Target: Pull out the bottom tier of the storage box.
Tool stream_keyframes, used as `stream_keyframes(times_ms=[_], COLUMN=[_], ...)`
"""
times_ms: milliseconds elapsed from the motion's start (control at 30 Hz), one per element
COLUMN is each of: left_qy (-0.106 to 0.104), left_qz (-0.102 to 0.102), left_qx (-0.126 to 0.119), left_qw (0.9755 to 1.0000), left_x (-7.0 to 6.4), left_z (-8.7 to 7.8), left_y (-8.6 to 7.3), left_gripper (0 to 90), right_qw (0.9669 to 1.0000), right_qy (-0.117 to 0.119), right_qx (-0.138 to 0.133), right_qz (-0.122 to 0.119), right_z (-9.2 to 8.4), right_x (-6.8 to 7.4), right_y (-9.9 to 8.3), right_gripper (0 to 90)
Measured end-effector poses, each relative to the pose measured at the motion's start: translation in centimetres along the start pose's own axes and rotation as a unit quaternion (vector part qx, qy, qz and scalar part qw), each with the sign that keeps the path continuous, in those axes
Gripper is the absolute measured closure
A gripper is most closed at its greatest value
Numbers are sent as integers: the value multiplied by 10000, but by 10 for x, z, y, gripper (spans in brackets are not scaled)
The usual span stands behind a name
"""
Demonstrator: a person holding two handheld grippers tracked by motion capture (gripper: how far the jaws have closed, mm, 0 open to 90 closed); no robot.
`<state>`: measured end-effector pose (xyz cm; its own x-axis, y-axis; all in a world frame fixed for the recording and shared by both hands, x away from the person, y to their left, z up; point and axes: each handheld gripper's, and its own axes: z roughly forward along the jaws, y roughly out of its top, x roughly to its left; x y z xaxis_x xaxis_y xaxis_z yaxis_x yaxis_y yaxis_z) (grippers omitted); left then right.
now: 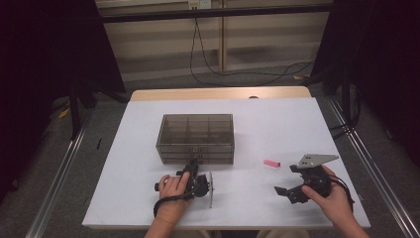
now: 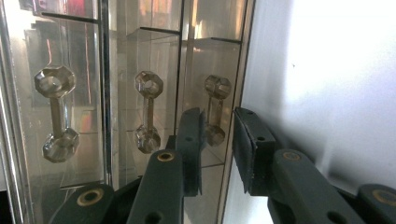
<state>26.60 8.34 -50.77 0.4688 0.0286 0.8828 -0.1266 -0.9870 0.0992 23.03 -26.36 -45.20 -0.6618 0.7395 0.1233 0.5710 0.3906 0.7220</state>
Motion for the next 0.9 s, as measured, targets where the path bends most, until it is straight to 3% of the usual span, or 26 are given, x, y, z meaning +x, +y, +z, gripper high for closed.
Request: stream_keyframes(times_ms=[67,300,900], left_qy=[-13,124,50], left_qz=[-67,7,-37], left_qx=[33,64,183], left_qw=[10000,9999,9998], left_x=[-2,-1,-1], left_z=[0,1,-1], left_y=[0,1,2], left_gripper=[738,779,795], right_qw=[10000,10000,10000], right_qy=[-2,17,18], right_qx=[4,2,8], right_qz=[-2,11,-8], right_z=[0,0,1], right_x=[0,0,0], right_y=[0,0,0], right_gripper=[27,27,28])
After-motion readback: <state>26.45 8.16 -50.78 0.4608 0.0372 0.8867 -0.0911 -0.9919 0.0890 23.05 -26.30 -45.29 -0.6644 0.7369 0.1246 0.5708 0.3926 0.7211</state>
